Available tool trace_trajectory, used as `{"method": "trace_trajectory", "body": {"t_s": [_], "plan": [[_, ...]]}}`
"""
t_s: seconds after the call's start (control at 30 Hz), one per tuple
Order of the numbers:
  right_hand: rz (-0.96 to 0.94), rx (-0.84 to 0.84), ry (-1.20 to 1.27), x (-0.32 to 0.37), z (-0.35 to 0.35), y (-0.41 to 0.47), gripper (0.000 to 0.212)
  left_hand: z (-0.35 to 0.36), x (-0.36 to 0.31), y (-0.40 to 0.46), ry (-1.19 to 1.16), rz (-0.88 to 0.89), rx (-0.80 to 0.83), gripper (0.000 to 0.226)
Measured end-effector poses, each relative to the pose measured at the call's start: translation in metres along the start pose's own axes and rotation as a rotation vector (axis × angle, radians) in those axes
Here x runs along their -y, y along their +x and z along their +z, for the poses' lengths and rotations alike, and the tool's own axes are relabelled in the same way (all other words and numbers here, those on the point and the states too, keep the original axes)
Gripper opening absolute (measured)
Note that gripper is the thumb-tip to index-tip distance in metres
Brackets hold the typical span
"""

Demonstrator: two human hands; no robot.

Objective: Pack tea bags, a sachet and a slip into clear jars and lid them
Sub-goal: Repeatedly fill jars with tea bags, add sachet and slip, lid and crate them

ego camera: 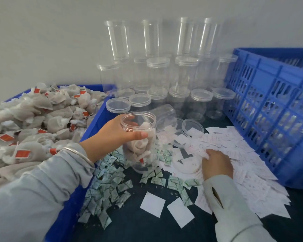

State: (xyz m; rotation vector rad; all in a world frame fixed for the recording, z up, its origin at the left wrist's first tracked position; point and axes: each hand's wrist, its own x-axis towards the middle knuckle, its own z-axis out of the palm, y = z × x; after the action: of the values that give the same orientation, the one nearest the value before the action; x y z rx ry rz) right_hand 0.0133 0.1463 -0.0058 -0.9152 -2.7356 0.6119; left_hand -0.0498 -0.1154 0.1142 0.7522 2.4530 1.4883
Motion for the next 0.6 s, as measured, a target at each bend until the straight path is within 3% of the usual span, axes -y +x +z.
{"method": "trace_trajectory", "body": {"t_s": [0.13, 0.23, 0.3, 0.43, 0.5, 0.6], "plan": [[0.027, -0.070, 0.068, -0.002, 0.002, 0.001, 0.032, 0.001, 0.001, 0.001, 0.037, 0.016, 0.007, 0.043], [0.050, -0.166, 0.247, 0.000, 0.000, -0.002, 0.034, 0.000, 0.002, 0.002, 0.040, -0.007, 0.013, 0.039], [0.034, -0.269, 0.367, 0.005, -0.006, -0.007, 0.033, 0.000, 0.004, 0.001, 0.073, -0.023, 0.020, 0.049], [-0.178, -0.467, 0.546, 0.034, -0.027, -0.023, 0.027, -0.002, 0.011, -0.001, 0.183, -0.044, 0.046, 0.083], [-0.310, -0.479, 0.656, 0.055, -0.043, -0.033, 0.025, -0.002, 0.012, -0.001, 0.214, -0.048, 0.064, 0.098], [-0.515, -0.439, 0.735, 0.089, -0.062, -0.050, 0.026, -0.001, 0.012, -0.002, 0.212, -0.044, 0.089, 0.100]]}}
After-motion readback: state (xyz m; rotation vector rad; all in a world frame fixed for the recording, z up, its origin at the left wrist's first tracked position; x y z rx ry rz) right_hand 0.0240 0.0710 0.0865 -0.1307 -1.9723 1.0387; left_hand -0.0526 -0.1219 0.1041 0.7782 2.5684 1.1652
